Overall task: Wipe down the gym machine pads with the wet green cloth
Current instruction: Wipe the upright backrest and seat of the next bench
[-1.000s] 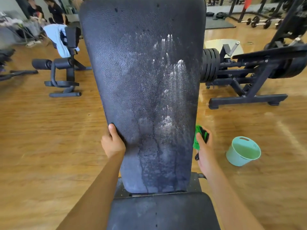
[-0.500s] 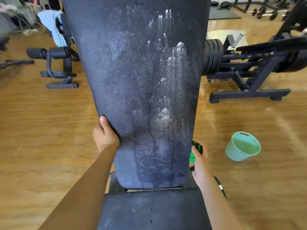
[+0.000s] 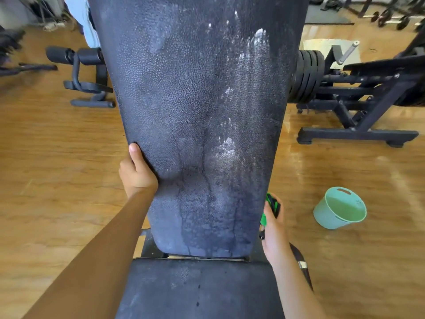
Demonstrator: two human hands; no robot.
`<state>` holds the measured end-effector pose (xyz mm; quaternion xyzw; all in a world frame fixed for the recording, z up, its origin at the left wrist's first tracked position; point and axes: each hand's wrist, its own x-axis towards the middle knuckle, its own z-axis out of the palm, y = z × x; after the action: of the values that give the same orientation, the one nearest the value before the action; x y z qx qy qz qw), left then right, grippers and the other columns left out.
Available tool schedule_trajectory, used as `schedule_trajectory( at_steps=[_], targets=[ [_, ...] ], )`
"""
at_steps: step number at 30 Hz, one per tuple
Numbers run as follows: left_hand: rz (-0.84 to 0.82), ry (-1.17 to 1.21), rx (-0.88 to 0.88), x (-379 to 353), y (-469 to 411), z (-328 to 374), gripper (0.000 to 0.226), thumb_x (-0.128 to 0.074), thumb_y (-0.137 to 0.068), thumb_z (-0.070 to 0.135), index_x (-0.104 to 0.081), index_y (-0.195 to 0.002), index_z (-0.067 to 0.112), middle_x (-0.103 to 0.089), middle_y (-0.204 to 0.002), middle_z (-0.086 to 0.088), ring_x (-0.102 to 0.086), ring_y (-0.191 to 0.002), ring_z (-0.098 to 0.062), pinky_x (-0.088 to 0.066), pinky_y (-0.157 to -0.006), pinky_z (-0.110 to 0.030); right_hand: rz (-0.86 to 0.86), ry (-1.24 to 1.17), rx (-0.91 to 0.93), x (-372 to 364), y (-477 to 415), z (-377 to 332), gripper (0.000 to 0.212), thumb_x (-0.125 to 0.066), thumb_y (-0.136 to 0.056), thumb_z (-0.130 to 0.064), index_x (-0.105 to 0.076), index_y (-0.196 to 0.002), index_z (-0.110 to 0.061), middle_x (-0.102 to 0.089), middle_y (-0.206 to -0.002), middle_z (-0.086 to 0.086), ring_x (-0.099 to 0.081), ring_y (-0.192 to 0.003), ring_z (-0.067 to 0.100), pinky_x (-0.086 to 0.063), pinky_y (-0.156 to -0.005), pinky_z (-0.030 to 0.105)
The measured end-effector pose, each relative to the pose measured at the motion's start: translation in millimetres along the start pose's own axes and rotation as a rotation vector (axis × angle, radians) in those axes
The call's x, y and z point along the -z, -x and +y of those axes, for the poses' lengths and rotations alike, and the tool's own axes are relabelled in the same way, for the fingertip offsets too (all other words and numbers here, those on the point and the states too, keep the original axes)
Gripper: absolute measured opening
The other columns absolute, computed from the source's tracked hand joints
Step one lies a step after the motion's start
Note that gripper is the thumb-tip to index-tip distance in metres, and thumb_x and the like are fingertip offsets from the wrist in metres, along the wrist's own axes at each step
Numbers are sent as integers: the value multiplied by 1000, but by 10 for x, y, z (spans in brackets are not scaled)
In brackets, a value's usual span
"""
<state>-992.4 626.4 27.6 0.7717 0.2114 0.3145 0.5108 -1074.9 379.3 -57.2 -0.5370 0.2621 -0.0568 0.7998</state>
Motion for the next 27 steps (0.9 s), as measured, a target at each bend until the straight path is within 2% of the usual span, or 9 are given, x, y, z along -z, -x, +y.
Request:
schedule_trajectory(
  at_steps=[3,7,9,12,16,18,21,24,27],
  targets=[
    [13,-2,3,-5,-8,-24,67,-18,-90,52,-52,-81,-4,-57,-94,-38,-50,-88,-46,-33,-70,-44,31,42,-94,117,97,191,18,-53,-99,-24,-57,-102,-42,-62,-119,7,-60,-100,19,-47,-94,46],
    [7,17,-1,-4,-9,-29,62,-19,-89,54,-50,-79,2,-57,-92,-36,-51,-85,-45,-34,-69,-45,37,-9,-170,135,102,231,17,-56,-98,-21,-60,-102,-37,-64,-116,7,-60,-102,20,-49,-78,36],
    [3,23,1,-5,-9,-15,58,-19,-89,55,-48,-77,6,-57,-91,-36,-51,-85,-44,-36,-70,-47,16,-59,-132,74,44,92,20,-55,-98,-14,-63,-103,-32,-67,-114,10,-63,-98,23,-49,-74,35],
    [11,32,19,-6,0,-12,61,-20,-91,53,-50,-76,2,-57,-92,-38,-51,-85,-45,-36,-70,-47,-71,-186,-4,-67,-11,-288,23,-49,-99,-9,-61,-108,-26,-72,-97,0,-68,-84,16,-55,-63,27],
    [-2,30,25,-1,8,9,58,-20,-91,53,-46,-73,4,-56,-90,-38,-48,-80,-43,-35,-70,-47,-86,-222,57,-112,-46,-371,23,-49,-99,-11,-59,-115,-25,-71,-105,-3,-68,-91,11,-55,-67,21],
    [2,24,36,5,7,26,57,-20,-91,52,-43,-71,4,-55,-86,-37,-39,-71,-32,-34,-69,-47,-46,-158,-6,-25,-27,-136,22,-52,-99,-15,-60,-111,-31,-68,-108,-3,-65,-91,13,-57,-73,26],
    [5,42,55,-12,8,11,58,-22,-93,52,-45,-72,3,-54,-79,-28,-38,-72,-22,-34,-69,-43,32,16,-150,218,18,399,19,-53,-99,-22,-59,-106,-40,-65,-114,-2,-63,-104,20,-50,-95,44],
    [5,45,73,-20,4,-15,54,-23,-99,47,-48,-73,6,-51,-75,-8,-40,-76,-20,-31,-70,-34,103,65,-292,395,94,810,19,-55,-99,-22,-59,-105,-39,-63,-125,5,-60,-114,24,-51,-86,38],
    [6,46,60,-30,0,-35,53,-23,-98,47,-49,-76,6,-52,-77,-7,-41,-76,-19,-31,-69,-33,114,34,-321,419,62,889,21,-55,-98,-14,-61,-103,-34,-64,-122,8,-60,-113,28,-51,-77,34]
  ],
)
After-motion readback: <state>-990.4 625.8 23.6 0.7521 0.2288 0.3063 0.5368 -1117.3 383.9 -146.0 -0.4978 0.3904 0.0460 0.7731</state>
